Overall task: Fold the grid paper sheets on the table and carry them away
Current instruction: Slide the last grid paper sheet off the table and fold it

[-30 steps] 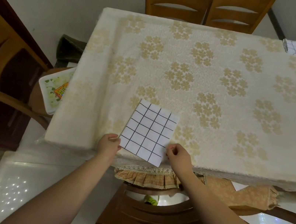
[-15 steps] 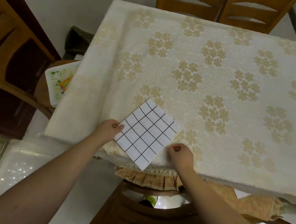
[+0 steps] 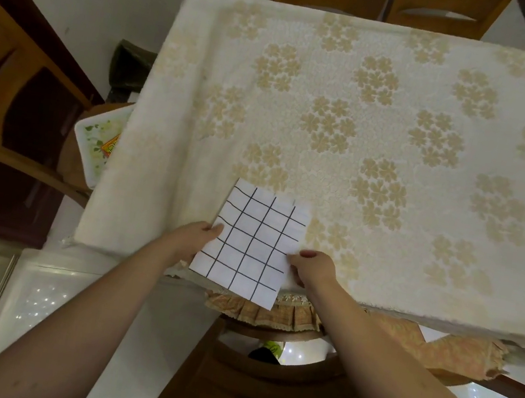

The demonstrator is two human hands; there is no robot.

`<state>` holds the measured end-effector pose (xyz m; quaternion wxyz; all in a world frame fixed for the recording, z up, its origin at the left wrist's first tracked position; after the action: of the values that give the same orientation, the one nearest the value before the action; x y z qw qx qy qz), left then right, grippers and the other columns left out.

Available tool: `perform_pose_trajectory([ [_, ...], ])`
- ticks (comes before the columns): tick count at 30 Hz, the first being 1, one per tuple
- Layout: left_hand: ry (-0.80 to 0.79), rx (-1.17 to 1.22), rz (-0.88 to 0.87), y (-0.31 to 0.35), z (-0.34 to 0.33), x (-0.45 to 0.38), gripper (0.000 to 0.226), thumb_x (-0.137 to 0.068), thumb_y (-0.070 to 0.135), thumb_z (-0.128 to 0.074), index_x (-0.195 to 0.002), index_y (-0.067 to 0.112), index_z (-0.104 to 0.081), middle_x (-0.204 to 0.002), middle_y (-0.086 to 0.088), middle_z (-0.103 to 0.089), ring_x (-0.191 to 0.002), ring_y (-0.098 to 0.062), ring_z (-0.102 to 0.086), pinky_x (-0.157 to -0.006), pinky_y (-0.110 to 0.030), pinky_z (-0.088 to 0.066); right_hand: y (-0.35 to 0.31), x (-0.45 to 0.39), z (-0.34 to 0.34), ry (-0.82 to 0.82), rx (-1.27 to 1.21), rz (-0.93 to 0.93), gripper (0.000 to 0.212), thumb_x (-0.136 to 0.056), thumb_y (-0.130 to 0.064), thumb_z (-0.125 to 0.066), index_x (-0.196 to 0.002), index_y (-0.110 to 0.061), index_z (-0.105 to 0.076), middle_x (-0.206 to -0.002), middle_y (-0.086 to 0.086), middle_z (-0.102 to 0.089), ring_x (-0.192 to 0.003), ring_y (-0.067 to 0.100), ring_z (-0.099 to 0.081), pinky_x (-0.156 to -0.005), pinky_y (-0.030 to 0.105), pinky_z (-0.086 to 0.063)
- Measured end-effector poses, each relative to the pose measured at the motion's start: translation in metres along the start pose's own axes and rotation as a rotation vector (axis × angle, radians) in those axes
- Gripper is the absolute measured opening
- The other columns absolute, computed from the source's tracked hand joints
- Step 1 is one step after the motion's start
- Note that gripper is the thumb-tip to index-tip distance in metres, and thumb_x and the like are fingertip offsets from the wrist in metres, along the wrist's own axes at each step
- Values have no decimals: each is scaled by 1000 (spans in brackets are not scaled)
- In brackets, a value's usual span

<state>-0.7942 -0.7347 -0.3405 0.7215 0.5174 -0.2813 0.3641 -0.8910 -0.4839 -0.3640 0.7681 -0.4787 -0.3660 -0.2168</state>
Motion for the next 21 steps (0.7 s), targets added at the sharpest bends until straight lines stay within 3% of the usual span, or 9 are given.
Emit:
perform_pose_trajectory([
  [3,75,-22,-59,-2,3,-5,47,-100,44,-41,-134,14,-48,-131,-8,-57,-114,-28,-57,-101,-48,-45,-1,3,-6,-40,-105,-71,21,-80,-10,-77,-92,-10,-60,-76,9,-60,-61,21,-53,-49,28,-40],
  [8,62,104,-106,-1,-3,3,27,-100,19,-51,-124,8,-54,-119,-14,-61,-109,-33,-60,-92,-42,-49,2,8,-11,-118,-230,-163,17,-80,-7,-77,-88,-5,-63,-51,3,-52,-36,13,-41,-38,21,-33],
  [12,-69,370,-58,-7,-6,8,33,-92,6,-63,-124,8,-57,-115,-10,-67,-98,-22,-68,-72,-32,-58,0,10,-11,-160,-280,-122,38,-79,-9,-78,-111,-1,-60,-85,15,-67,-67,23,-58,-54,31,-47],
  [16,-95,416,-50,-7,-4,11,49,-86,6,-70,-129,17,-48,-120,-3,-64,-102,-20,-66,-76,-33,-58,-4,11,-9,-191,-222,-32,29,-84,-11,-74,-107,5,-66,-101,18,-72,-84,28,-69,-81,42,-58],
  [21,-61,564,0,-3,-4,13,25,-96,25,-58,-119,15,-61,-109,-7,-71,-97,-24,-69,-74,-37,-57,-7,19,-4,-288,-189,50,14,-87,-12,-69,-97,-2,-68,-99,13,-74,-91,28,-72,-78,36,-59],
])
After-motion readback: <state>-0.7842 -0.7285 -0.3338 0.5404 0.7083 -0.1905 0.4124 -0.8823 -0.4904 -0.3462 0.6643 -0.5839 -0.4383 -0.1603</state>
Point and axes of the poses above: each hand's wrist, its own x-axis away from the middle knuckle, its own z-axis out of the back of the hand, y = z × x, the point moved 3 cm from there along -x, towards the middle knuckle
